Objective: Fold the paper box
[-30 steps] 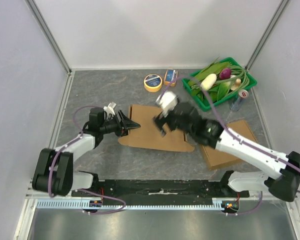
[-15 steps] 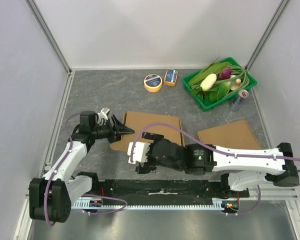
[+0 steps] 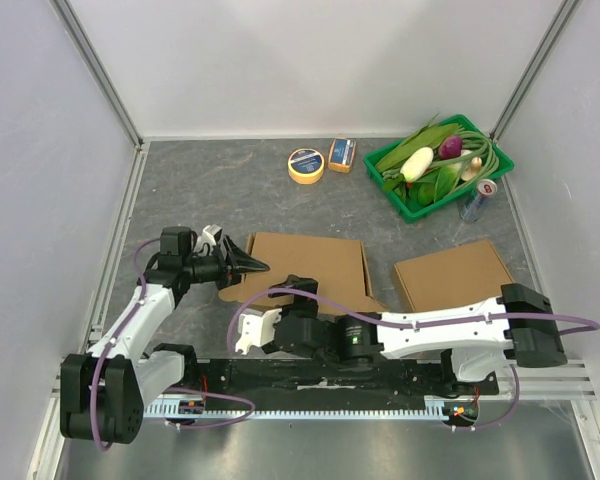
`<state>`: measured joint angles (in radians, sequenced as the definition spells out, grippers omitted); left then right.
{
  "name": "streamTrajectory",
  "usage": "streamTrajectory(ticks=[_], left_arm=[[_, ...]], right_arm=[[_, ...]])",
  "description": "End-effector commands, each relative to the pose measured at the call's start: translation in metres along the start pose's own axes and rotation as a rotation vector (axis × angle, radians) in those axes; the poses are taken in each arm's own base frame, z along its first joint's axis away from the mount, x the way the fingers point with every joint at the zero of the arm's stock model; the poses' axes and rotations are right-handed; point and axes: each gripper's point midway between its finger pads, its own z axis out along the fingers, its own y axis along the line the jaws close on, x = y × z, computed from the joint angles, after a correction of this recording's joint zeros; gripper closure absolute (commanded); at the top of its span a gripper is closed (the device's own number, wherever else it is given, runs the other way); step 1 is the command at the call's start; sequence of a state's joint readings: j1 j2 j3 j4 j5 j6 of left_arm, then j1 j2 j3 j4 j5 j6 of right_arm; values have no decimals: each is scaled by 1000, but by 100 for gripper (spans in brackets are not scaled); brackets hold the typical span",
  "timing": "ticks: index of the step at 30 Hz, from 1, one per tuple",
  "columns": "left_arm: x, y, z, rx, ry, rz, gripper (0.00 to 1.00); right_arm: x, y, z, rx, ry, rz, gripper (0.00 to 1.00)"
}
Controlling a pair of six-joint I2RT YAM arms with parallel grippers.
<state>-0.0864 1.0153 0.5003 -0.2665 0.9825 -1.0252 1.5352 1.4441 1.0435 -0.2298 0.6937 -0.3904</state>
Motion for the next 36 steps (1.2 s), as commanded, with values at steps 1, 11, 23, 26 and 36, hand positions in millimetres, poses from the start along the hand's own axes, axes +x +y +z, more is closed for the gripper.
streamTrajectory(ticks=[1,11,23,26,36], left_arm=[[4,-18,-2,67,65,-29,37],[5,-20,0,81,91,-54,36],[-13,-26,-10,40,-40,221,5],[-22,-32,-22,-16,-120,351,2],[-63,-27,-108,-381,-684,622,1]], right_arm=[[3,-10,12,110,36,-72,2],[19,-27,26,277,77,-107,12],[4,-45,3,171,2,-11,43],[7,-41,3,95,24,-19,45],[24,-45,3,-199,171,61,48]])
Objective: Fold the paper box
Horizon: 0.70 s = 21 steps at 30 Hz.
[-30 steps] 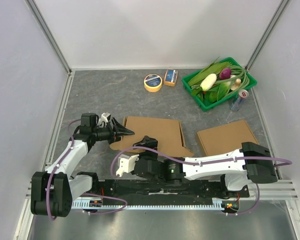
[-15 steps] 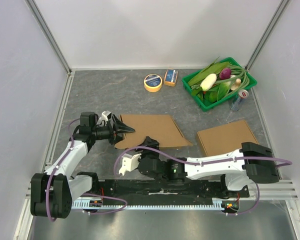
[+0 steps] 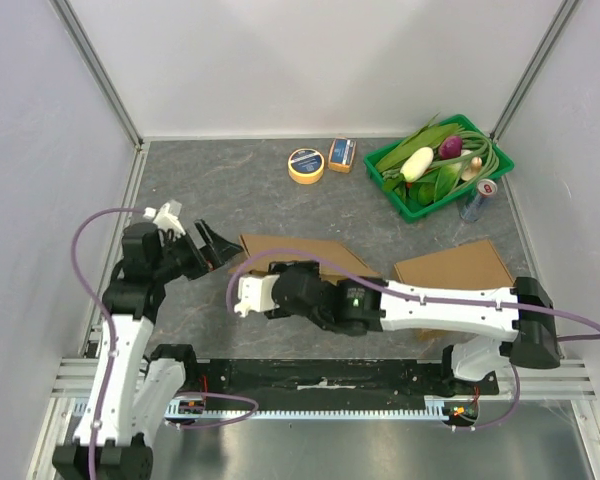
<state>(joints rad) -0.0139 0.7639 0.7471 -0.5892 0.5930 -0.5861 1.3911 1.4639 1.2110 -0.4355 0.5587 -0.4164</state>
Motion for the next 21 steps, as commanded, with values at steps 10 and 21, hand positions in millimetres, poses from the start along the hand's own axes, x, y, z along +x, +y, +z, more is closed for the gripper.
streamTrajectory(ticks=[10,21], left_arm=[[-37,-34,-33,155,-372,447,9],[-61,-61,7,355,-245,632,26]], right_arm=[[54,-9,14,-528,241,315,49],[57,-2,49,-712,234,392,48]])
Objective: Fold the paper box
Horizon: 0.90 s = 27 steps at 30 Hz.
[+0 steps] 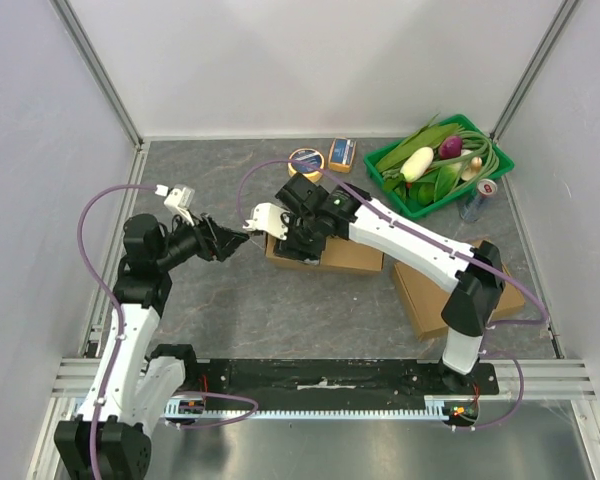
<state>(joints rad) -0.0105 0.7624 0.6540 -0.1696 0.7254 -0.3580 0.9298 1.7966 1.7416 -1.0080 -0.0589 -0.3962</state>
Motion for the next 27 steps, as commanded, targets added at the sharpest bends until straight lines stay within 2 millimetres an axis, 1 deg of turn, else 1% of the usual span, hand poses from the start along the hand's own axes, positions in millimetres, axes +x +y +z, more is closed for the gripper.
streamTrajectory(ticks=[1,2,4,6,7,10,12,14,17,18,19,21,22,24,27], left_arm=[[-36,-19,11,135,-56,198,26],[-36,-24,13,172,-40,201,26],[-31,-22,21,192,-15,205,30],[-29,-20,27,179,-9,225,30],[-28,-16,31,165,-6,238,30],[-27,-12,40,155,14,227,30],[-28,-15,45,161,20,230,33],[-28,-12,51,147,27,230,34],[-25,-8,59,125,55,225,41],[-21,-5,60,111,75,215,47],[-23,-6,61,107,78,221,50],[-20,-5,65,100,100,212,56],[-18,-9,67,103,113,229,56],[-13,-7,71,75,146,239,58],[-8,-7,72,62,185,243,60]], right_arm=[[5,30,20,-236,10,103,48],[4,30,20,-242,4,103,48],[3,24,22,-246,-6,102,47],[-2,22,21,-255,-24,102,46],[-1,22,23,-261,-19,101,46],[-2,21,23,-266,-26,97,46],[-1,20,23,-265,-26,97,46],[-2,19,23,-263,-29,98,46],[-2,19,22,-262,-30,98,46],[-3,19,21,-256,-33,95,46],[-3,17,21,-251,-34,95,46],[-4,18,20,-248,-35,93,46],[-3,17,20,-242,-35,94,46],[-2,16,21,-237,-32,94,46],[0,13,21,-223,-27,94,47]])
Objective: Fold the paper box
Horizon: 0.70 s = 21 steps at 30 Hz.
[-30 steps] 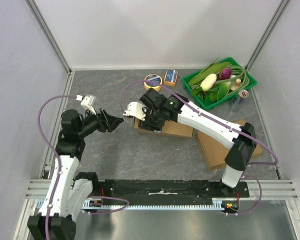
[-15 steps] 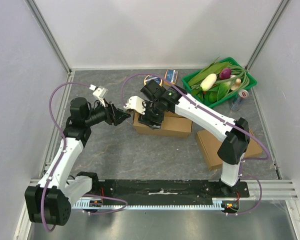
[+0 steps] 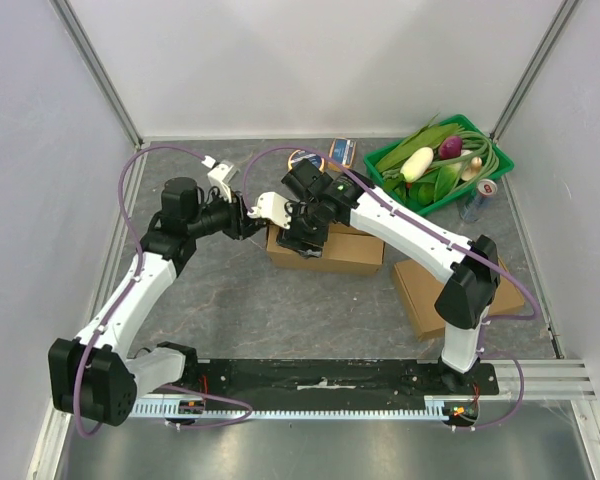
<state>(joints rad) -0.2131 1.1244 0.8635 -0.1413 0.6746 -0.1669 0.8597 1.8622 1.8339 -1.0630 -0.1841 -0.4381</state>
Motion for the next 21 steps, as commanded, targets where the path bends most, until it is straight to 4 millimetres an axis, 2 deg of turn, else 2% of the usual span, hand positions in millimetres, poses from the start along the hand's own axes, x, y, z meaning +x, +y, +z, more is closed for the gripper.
streamTrajectory(ticks=[1,3,5,6,9,13,16,17,21], left_arm=[[-3,7,0,-63,39,68,59],[1,9,0,-71,51,71,58],[4,11,-1,-80,64,75,63],[4,11,-1,-79,65,75,70],[9,9,1,-63,89,54,82],[-5,-2,-1,-43,59,-30,96],[-16,-19,2,24,45,-148,98],[-18,-23,3,45,44,-173,98],[-21,-35,10,97,33,-296,98]], right_arm=[[3,24,19,-129,-2,73,47],[2,23,18,-122,-7,70,47],[2,22,17,-117,-6,70,47],[3,22,17,-113,-5,69,47],[5,19,19,-98,7,71,47],[9,15,26,-72,20,77,47],[12,5,30,-3,14,81,42],[16,5,32,6,18,81,37],[6,2,31,18,-30,78,31]])
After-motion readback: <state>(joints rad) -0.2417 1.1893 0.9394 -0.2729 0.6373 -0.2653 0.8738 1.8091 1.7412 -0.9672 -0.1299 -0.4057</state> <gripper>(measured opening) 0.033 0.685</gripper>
